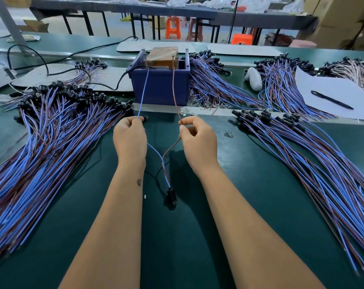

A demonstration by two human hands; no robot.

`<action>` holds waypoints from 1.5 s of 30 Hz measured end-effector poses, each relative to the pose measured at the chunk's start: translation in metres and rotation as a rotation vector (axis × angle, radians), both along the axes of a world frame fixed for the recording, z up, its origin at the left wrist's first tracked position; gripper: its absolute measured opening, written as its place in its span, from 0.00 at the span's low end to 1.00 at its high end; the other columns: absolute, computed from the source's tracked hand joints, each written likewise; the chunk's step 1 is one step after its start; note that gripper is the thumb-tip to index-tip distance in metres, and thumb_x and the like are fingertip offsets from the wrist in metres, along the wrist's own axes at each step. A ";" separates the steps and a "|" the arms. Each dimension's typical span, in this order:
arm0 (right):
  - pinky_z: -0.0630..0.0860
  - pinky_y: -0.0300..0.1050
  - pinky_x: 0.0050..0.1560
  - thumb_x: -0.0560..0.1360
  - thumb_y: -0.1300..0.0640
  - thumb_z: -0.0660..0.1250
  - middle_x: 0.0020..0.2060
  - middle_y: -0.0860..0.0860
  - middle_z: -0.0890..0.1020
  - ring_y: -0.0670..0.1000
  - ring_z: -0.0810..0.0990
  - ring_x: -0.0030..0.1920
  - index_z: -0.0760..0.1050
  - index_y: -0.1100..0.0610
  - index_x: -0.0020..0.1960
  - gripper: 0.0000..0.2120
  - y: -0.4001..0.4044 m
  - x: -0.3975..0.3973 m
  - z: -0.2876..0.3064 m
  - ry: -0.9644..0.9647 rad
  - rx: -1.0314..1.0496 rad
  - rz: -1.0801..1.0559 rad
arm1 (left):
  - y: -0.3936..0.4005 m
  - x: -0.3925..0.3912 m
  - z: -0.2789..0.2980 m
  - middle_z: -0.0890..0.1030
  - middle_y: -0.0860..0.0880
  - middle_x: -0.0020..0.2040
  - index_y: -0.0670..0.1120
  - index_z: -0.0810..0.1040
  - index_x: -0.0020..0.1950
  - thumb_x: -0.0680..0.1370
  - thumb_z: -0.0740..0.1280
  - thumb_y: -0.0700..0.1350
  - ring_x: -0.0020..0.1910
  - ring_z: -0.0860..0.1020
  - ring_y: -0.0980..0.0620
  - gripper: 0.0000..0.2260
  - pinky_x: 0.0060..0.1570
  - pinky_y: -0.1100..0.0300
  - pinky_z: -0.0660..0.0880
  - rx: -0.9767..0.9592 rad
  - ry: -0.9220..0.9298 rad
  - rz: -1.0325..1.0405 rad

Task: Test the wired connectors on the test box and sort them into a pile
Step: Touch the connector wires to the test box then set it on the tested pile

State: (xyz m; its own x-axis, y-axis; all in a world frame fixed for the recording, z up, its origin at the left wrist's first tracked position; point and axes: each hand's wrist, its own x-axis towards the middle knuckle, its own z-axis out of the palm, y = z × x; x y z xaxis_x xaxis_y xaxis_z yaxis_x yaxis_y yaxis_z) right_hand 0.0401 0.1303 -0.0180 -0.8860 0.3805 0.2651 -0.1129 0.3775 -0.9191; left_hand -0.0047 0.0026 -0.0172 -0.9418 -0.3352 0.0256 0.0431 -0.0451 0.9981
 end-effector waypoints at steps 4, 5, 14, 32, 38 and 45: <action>0.69 0.37 0.33 0.77 0.58 0.64 0.29 0.43 0.75 0.41 0.71 0.29 0.76 0.47 0.46 0.06 0.000 -0.001 -0.001 0.016 -0.004 0.002 | 0.000 -0.001 0.000 0.67 0.60 0.21 0.48 0.77 0.44 0.78 0.58 0.39 0.21 0.62 0.60 0.10 0.20 0.68 0.60 0.005 0.002 -0.004; 0.69 0.37 0.33 0.77 0.58 0.65 0.29 0.43 0.75 0.41 0.71 0.29 0.76 0.47 0.46 0.07 0.000 -0.001 -0.001 0.020 -0.007 0.002 | 0.000 0.000 0.000 0.66 0.60 0.21 0.48 0.77 0.44 0.78 0.58 0.39 0.21 0.62 0.60 0.10 0.21 0.68 0.60 0.004 0.003 -0.006; 0.74 0.46 0.39 0.77 0.60 0.65 0.31 0.44 0.77 0.45 0.73 0.32 0.76 0.46 0.46 0.09 -0.004 -0.001 0.001 0.065 -0.027 0.014 | 0.001 0.000 -0.001 0.65 0.59 0.21 0.48 0.77 0.44 0.78 0.57 0.39 0.20 0.60 0.59 0.10 0.20 0.68 0.58 -0.005 0.008 -0.021; 0.78 0.60 0.50 0.78 0.60 0.62 0.36 0.49 0.80 0.51 0.78 0.39 0.71 0.48 0.43 0.09 0.000 0.002 0.010 -0.003 -0.233 -0.129 | 0.001 0.000 0.000 0.66 0.59 0.21 0.48 0.77 0.43 0.78 0.57 0.39 0.21 0.61 0.59 0.10 0.21 0.66 0.59 0.005 -0.010 -0.039; 0.78 0.60 0.51 0.78 0.61 0.62 0.36 0.49 0.80 0.51 0.78 0.39 0.71 0.49 0.43 0.08 -0.001 0.003 0.012 -0.012 -0.241 -0.133 | 0.000 -0.001 0.000 0.67 0.59 0.21 0.48 0.77 0.43 0.78 0.57 0.40 0.21 0.61 0.59 0.10 0.20 0.66 0.59 0.012 -0.011 -0.039; 0.78 0.58 0.51 0.78 0.61 0.61 0.36 0.50 0.80 0.52 0.77 0.37 0.71 0.50 0.43 0.07 -0.002 0.005 0.012 -0.020 -0.267 -0.134 | 0.001 -0.002 -0.001 0.66 0.59 0.21 0.49 0.77 0.43 0.78 0.57 0.40 0.21 0.61 0.59 0.10 0.21 0.66 0.59 0.012 -0.011 -0.035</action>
